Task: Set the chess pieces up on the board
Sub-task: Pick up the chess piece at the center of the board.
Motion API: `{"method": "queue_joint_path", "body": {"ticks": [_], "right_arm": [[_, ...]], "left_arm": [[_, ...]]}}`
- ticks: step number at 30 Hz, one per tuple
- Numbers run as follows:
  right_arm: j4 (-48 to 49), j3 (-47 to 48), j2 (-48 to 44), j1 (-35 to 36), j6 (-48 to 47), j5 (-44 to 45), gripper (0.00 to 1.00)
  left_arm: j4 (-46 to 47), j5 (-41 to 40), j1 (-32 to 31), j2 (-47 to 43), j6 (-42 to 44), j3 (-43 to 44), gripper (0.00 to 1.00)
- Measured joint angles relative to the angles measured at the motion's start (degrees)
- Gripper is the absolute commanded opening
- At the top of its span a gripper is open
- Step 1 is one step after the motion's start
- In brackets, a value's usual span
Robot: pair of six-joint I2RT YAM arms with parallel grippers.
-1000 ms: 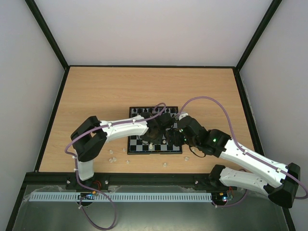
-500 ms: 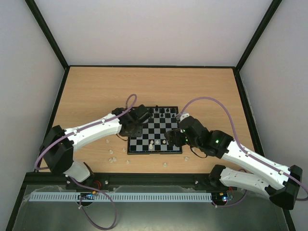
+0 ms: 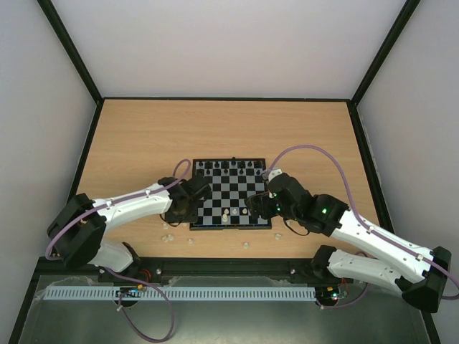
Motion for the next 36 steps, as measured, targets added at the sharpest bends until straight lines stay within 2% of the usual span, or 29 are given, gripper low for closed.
{"method": "queue_joint_path", "body": {"ticks": [4, 9, 19, 30, 36], "right_arm": [[0.0, 0.0, 0.0, 0.0, -0.1, -0.2, 0.89], [0.1, -0.2, 0.0, 0.0, -0.2, -0.4, 0.89], [0.2, -0.5, 0.0, 0.0, -0.2, -0.5, 0.89], [0.2, -0.5, 0.0, 0.0, -0.2, -0.6, 0.89], [0.2, -0.5, 0.0, 0.0, -0.2, -0.7, 0.89]], "left_arm": [[0.8, 1.0, -0.3, -0.7, -1.0, -1.5, 0.41], [3.0, 1.7, -1.0, -0.7, -1.8, -2.8, 0.29], [4.1, 2.4, -1.3, -0.7, -2.3, -5.0, 0.24], [5.2, 2.1, -1.3, 0.4, -1.8, -5.1, 0.07], [3.8, 1.3, -1.3, 0.4, -1.7, -4.3, 0.05]]}}
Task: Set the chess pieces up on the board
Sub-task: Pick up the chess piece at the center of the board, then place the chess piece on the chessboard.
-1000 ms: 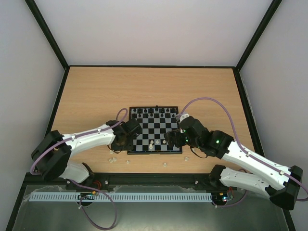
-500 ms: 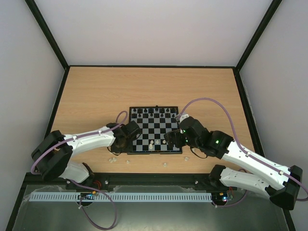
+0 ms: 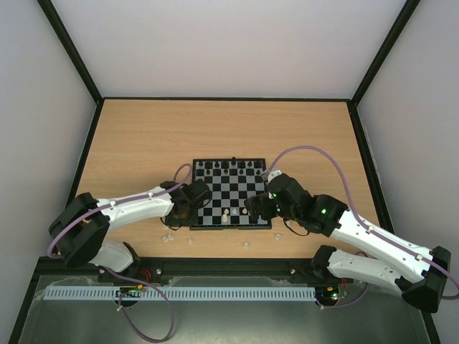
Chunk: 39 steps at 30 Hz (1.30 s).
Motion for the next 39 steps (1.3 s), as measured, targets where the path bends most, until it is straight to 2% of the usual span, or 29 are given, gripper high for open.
{"method": "queue_joint_path", "body": {"ticks": [10, 16, 25, 39], "right_arm": [[0.0, 0.0, 0.0, 0.0, 0.0, -0.1, 0.89], [0.0, 0.0, 0.0, 0.0, 0.0, 0.0, 0.89], [0.0, 0.0, 0.0, 0.0, 0.0, 0.3, 0.89], [0.0, 0.0, -0.6, 0.0, 0.0, 0.3, 0.89]], "left_arm": [[-6.6, -2.4, -0.8, 0.5, 2.2, 13.5, 0.05], [-5.9, -2.1, -3.7, 8.2, 3.8, 19.1, 0.05], [-3.4, -0.3, -5.9, 14.9, 5.1, 22.5, 0.05], [-1.9, 0.7, -7.0, 18.0, 5.4, 24.4, 0.08]]}}
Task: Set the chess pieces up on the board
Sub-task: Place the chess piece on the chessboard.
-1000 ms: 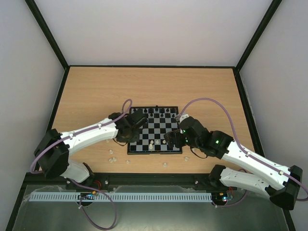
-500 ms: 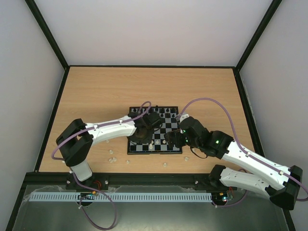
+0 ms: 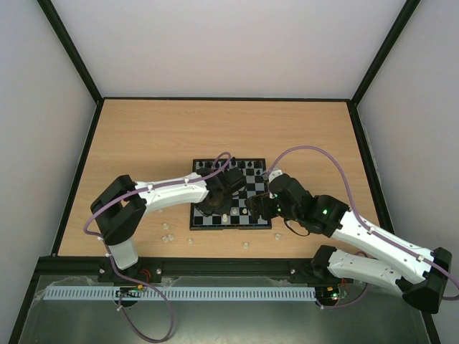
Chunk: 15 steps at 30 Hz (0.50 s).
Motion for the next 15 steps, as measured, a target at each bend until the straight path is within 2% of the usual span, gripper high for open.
{"method": "queue_joint_path", "body": {"ticks": [15], "right_arm": [[0.0, 0.0, -0.2, 0.0, 0.0, 0.0, 0.89]], "left_arm": [[0.0, 0.0, 0.0, 0.0, 0.0, 0.0, 0.1]]}}
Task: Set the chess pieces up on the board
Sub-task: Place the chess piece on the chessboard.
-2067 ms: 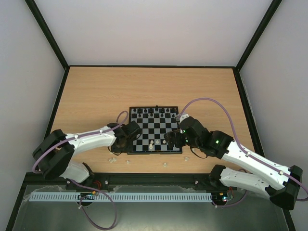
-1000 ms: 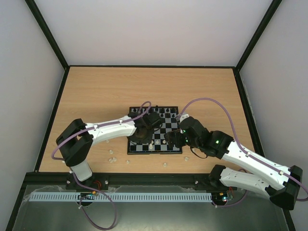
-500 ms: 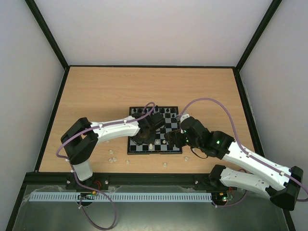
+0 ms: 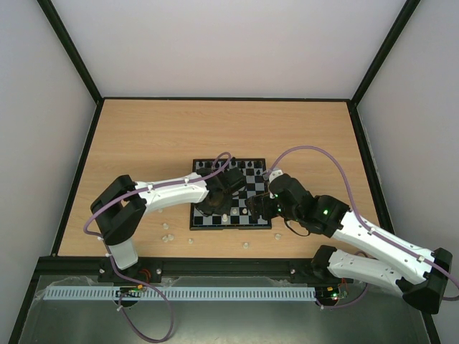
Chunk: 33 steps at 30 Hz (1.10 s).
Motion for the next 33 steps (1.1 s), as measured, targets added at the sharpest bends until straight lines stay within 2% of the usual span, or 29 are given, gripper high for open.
{"method": "queue_joint_path", "body": {"ticks": [5, 17, 23, 26, 33], "right_arm": [[0.0, 0.0, -0.1, 0.0, 0.0, 0.0, 0.89], [0.0, -0.1, -0.1, 0.0, 0.0, 0.0, 0.89], [0.0, -0.1, -0.1, 0.0, 0.0, 0.0, 0.89], [0.0, -0.2, -0.1, 0.0, 0.0, 0.0, 0.89], [0.0, -0.3, -0.2, 0.0, 0.0, 0.0, 0.89]], "left_arm": [[0.0, 0.0, 0.0, 0.0, 0.0, -0.1, 0.11], [0.2, 0.2, -0.3, 0.0, -0.2, -1.5, 0.2], [0.4, 0.1, -0.3, 0.0, -0.4, -1.4, 0.41], [-0.1, -0.5, -0.3, -0.1, -0.5, -1.1, 0.47], [-2.9, -2.7, -0.4, -6.6, -2.5, -1.5, 0.5]]}}
